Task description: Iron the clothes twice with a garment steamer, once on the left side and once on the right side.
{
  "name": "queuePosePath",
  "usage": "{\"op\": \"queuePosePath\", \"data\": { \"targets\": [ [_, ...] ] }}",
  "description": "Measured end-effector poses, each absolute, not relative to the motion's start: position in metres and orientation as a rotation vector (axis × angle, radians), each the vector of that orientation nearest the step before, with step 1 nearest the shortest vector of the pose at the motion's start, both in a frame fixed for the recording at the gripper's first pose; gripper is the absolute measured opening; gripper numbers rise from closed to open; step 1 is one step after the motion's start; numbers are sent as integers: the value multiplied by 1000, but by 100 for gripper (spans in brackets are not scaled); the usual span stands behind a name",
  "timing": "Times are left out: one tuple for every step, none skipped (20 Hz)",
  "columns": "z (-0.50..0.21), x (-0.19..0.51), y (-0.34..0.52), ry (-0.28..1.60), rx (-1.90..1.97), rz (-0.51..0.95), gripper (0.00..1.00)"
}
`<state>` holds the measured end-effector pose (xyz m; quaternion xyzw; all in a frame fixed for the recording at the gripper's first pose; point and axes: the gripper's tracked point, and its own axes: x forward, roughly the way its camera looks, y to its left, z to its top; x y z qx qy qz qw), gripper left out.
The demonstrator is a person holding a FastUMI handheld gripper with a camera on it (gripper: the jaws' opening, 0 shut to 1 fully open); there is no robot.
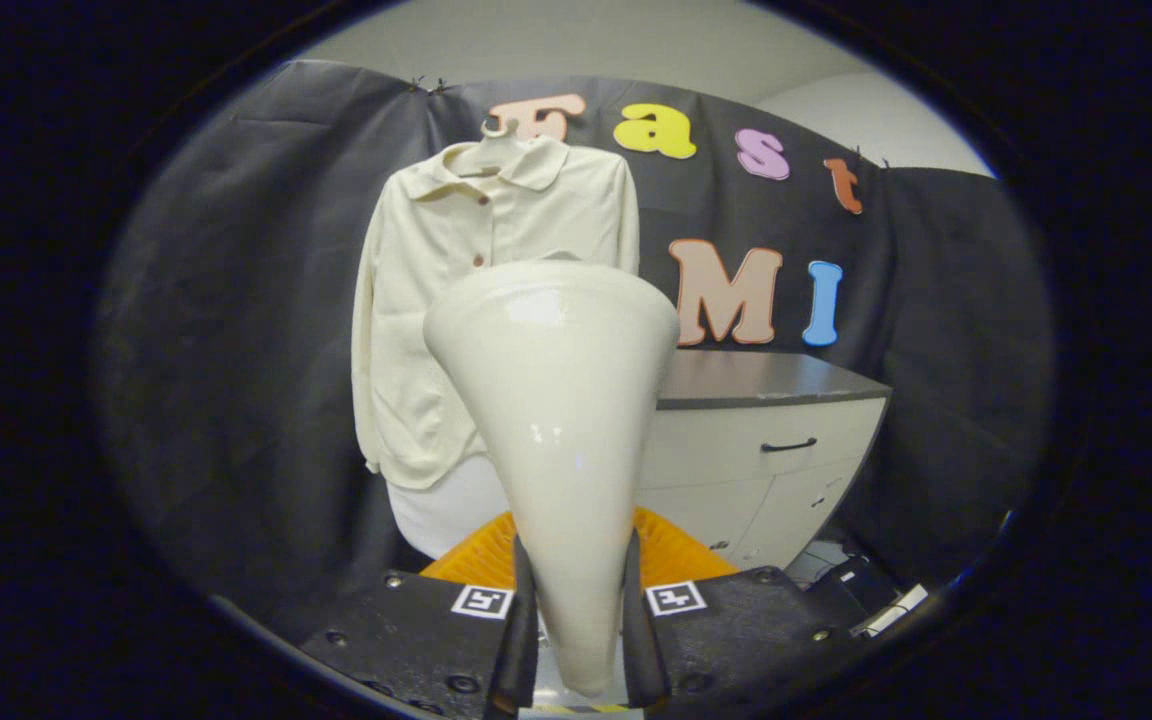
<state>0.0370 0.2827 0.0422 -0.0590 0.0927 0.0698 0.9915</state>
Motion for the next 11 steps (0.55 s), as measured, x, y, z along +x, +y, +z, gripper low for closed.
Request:
{"op": "queuePosePath", "data": {
  "targets": [
    [55,35,280,164,-110,144,34],
    [66,32,278,139,-105,148,34],
    [77,31,274,117,-90,144,34],
    [82,27,268,102,-78,141,34],
    [89,26,263,87,-69,140,34],
    [93,24,259,78,-68,140,34],
    [96,23,254,67,-64,137,34],
    [98,21,250,64,-62,135,34],
    [100,20,245,59,-59,132,34],
    [92,17,239,63,-56,127,34],
    [91,18,234,72,-54,121,34]
  ]
}}
